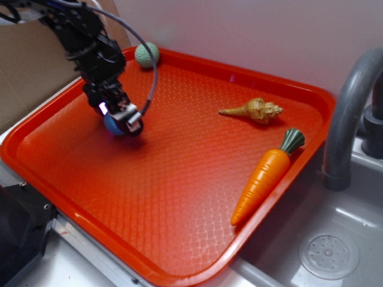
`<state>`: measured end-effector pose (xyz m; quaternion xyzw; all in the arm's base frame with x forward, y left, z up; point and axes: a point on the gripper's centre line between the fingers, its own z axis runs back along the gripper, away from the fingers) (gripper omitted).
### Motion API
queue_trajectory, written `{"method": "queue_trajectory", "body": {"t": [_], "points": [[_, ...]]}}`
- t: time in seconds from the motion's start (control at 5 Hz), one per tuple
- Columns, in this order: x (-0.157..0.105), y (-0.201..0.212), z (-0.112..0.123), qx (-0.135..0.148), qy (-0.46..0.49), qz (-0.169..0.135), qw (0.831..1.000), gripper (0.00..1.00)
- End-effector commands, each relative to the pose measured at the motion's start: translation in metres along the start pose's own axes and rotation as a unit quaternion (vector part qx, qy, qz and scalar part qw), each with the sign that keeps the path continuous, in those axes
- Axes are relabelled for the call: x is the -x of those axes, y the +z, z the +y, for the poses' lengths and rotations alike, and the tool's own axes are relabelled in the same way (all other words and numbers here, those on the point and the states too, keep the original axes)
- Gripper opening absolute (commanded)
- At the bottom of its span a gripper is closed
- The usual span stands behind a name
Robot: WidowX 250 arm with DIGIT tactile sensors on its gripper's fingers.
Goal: Grab the blue ball.
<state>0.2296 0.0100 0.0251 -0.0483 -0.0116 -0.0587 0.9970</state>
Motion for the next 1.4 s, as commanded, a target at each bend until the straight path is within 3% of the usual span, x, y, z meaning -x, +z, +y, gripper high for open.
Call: {"method": "queue_trajectory", "body": {"t": [0.0, 0.2, 0.4, 0.6, 0.8, 1.2], "points": [[-0.011, 0.009, -0.001, 0.001, 0.001, 0.001, 1.0, 0.0], [0.0, 0.041, -0.006, -0.03, -0.003, 0.008, 1.0, 0.0], [0.016, 0.09, -0.017, -0.153, 0.011, 0.01, 0.988, 0.0], [0.032, 0.139, -0.018, -0.142, 0.029, -0.06, 0.988, 0.0], [0.018, 0.183, -0.017, -0.118, 0.057, -0.054, 0.99, 0.0], [0.019, 0.177, -0.017, -0.096, 0.06, -0.063, 0.992, 0.0]]}}
